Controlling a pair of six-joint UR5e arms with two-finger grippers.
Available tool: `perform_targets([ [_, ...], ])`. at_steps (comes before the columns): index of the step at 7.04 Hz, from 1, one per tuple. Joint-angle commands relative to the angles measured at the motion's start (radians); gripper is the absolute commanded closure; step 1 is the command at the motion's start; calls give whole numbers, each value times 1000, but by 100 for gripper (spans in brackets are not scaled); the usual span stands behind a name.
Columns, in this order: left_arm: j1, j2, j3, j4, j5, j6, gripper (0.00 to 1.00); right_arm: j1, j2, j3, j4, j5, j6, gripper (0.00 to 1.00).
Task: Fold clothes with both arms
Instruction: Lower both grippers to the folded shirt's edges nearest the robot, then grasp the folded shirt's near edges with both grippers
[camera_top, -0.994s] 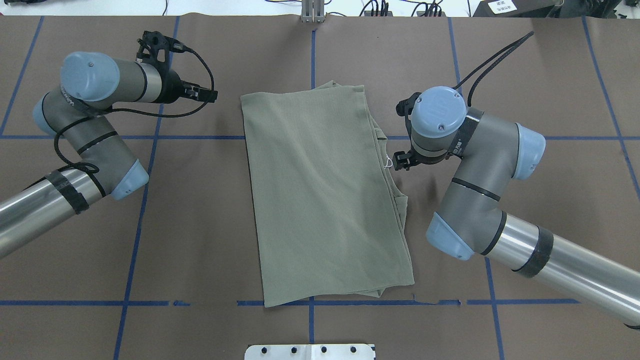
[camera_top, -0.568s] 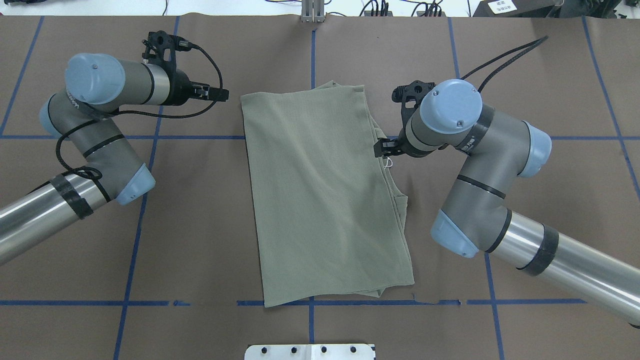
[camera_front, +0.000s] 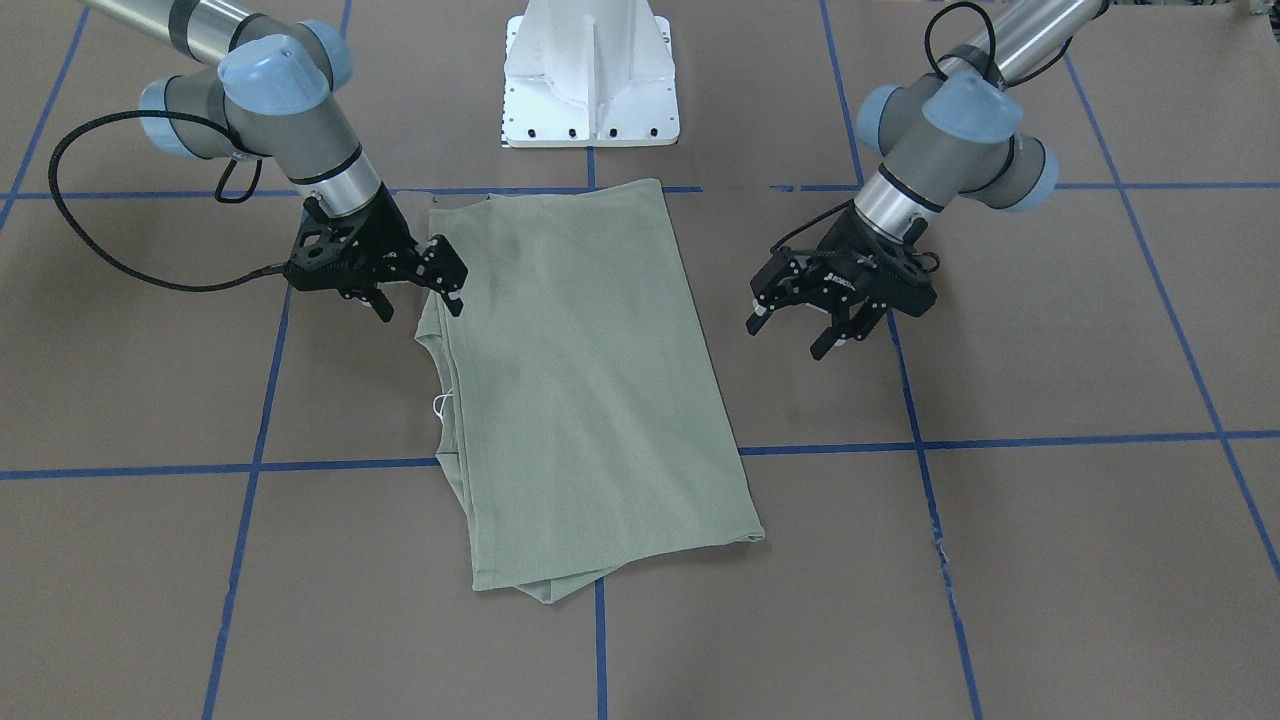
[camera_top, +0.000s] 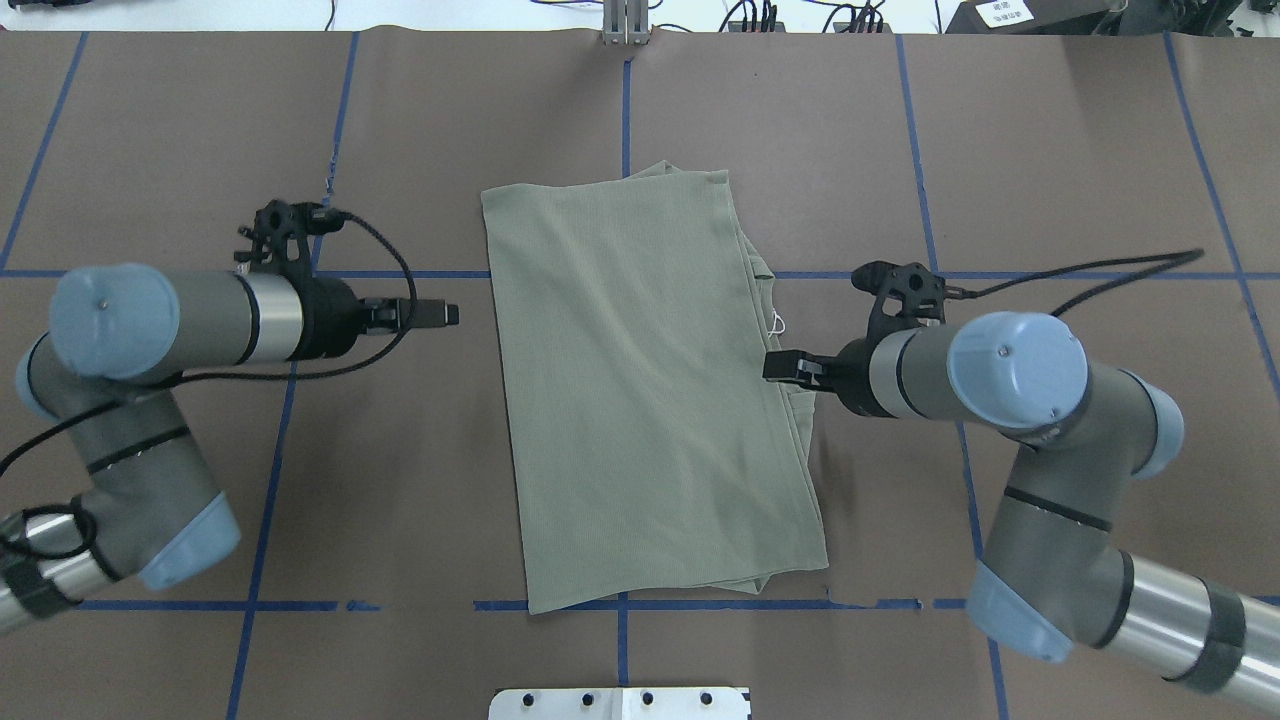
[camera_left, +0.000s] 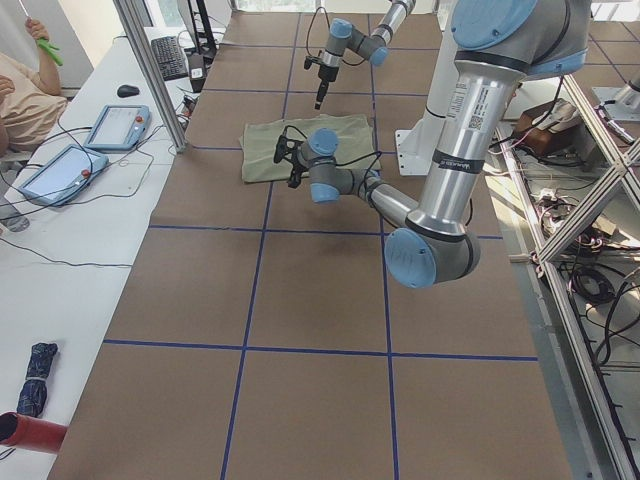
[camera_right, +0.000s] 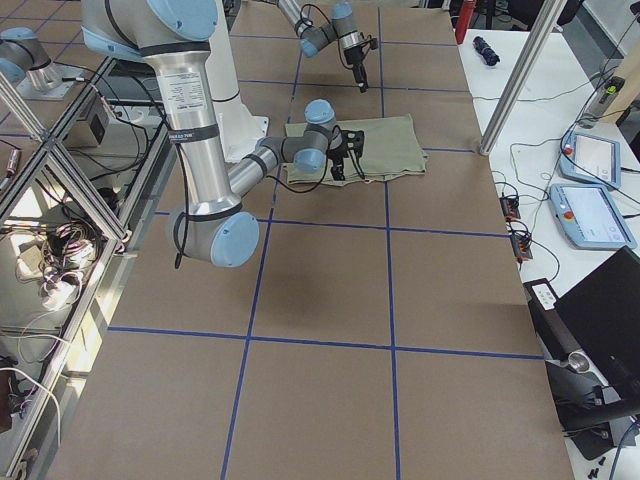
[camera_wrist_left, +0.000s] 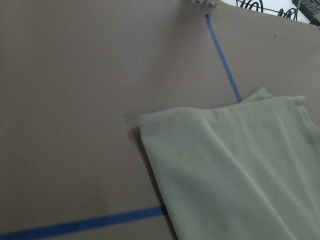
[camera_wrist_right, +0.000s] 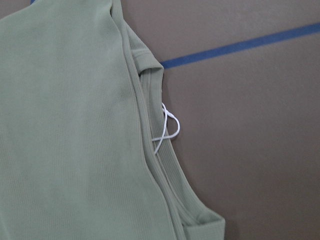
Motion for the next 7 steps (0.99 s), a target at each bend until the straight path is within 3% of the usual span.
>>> perform_targets([
  [1, 203, 155, -182, 1, 131, -193, 0, -111, -109, 127, 36, -139, 194, 0],
  [2, 311, 162, -184, 13, 254, -292, 0, -134, -123, 148, 36, -176, 231, 0],
  [4, 434, 107, -181, 148, 364, -510, 0, -141, -124, 147, 36, -187, 234, 0],
  [5, 466, 45, -181, 232, 397, -581, 4, -142, -122, 147, 36, -187, 234, 0],
  [6, 482, 12, -178, 256, 400, -636, 12, -145, -122, 147, 36, -192, 234, 0],
  [7, 529, -11, -163, 262, 401, -653, 14, -150, -122, 146, 36, -198, 234, 0],
])
